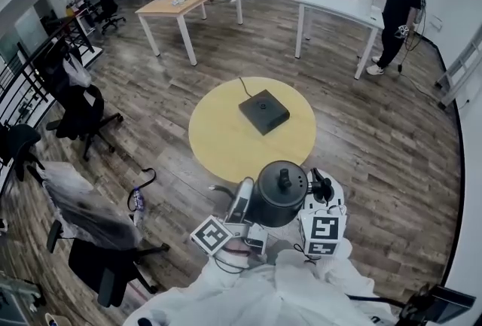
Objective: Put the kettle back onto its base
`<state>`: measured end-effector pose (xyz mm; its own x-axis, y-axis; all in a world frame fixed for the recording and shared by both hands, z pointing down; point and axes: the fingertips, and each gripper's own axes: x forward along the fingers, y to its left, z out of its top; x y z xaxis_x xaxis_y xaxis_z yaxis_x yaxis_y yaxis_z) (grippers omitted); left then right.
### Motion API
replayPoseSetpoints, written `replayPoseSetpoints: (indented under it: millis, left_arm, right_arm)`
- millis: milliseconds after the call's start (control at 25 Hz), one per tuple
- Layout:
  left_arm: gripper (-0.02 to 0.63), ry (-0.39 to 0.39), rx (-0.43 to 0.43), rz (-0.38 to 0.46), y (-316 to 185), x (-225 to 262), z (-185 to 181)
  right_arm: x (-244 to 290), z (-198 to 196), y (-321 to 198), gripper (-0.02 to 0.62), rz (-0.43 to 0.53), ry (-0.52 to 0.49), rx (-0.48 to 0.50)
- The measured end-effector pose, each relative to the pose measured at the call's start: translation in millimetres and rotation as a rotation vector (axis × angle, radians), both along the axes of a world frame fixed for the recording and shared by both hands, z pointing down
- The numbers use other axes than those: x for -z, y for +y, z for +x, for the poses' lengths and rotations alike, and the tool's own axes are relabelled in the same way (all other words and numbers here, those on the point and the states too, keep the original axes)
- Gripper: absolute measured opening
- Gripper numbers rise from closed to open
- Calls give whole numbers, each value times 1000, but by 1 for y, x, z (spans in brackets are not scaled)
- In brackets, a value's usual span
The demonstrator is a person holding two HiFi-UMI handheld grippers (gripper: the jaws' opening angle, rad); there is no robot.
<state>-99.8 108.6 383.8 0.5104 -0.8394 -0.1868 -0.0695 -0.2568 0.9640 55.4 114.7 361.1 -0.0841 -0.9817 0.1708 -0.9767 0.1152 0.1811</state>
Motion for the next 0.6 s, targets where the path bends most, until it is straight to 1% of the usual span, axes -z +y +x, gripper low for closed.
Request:
replayPoseSetpoints:
  millis: [80, 240, 360, 600]
  left_arm:
    - [344, -3, -1, -7, -8, -3, 1]
    - [344, -47, -7, 31, -27, -8, -1]
    - [344, 8, -2, -6, -42, -6, 5]
    - [344, 14, 19, -18, -84, -9, 16]
  right_arm:
    - [-3, 1, -8, 23, -5, 0, 0]
    - [-2, 0, -26, 23, 10, 2, 6]
    - [-2, 4, -42, 23, 12, 4, 10]
    - [-4, 14, -88, 23, 9, 4, 37]
